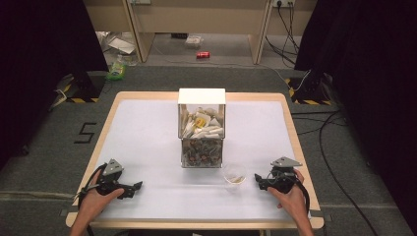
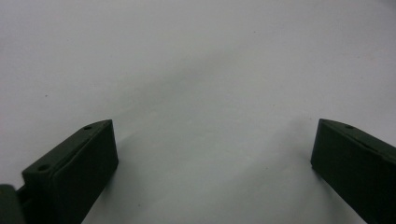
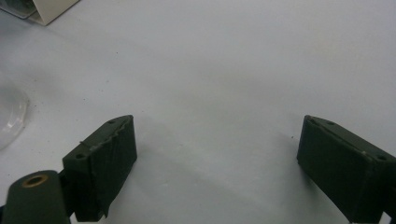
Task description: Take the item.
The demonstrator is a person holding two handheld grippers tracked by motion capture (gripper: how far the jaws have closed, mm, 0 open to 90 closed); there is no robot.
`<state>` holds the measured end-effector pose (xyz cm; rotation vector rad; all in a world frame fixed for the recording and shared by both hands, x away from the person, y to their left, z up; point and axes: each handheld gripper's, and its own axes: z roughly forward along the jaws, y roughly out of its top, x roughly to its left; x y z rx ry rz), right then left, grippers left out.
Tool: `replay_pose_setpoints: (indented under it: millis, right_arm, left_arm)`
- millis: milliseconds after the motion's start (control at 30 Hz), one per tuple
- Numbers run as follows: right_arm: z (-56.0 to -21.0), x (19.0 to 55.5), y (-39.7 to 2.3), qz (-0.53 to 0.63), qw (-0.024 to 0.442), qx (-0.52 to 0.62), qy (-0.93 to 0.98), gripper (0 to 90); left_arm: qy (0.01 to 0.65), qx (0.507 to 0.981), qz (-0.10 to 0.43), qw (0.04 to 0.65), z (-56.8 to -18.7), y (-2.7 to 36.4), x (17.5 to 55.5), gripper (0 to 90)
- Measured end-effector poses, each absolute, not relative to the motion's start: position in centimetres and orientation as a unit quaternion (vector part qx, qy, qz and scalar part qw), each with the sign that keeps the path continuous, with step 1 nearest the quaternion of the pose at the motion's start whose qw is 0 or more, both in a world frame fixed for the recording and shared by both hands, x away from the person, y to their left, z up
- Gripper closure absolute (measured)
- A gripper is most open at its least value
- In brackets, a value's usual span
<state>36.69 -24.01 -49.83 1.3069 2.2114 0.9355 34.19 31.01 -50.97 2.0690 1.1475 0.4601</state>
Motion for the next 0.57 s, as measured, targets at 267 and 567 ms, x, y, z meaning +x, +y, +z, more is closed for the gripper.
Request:
replay_pose_setpoints:
  millis: [267,567]
  right_arm:
    - [-49.84,36.69,-24.02,0.335,0.202,0.468,0.792,12.5]
    - [-49.84,36.68,-24.0,0.336,0.201,0.47,0.791,12.4]
  left_arm:
    - [0.445,0.801,0.178,0.358,-50.98,31.01,34.18,0.0]
    - [0.445,0.801,0.178,0.358,-50.98,31.01,34.19,0.0]
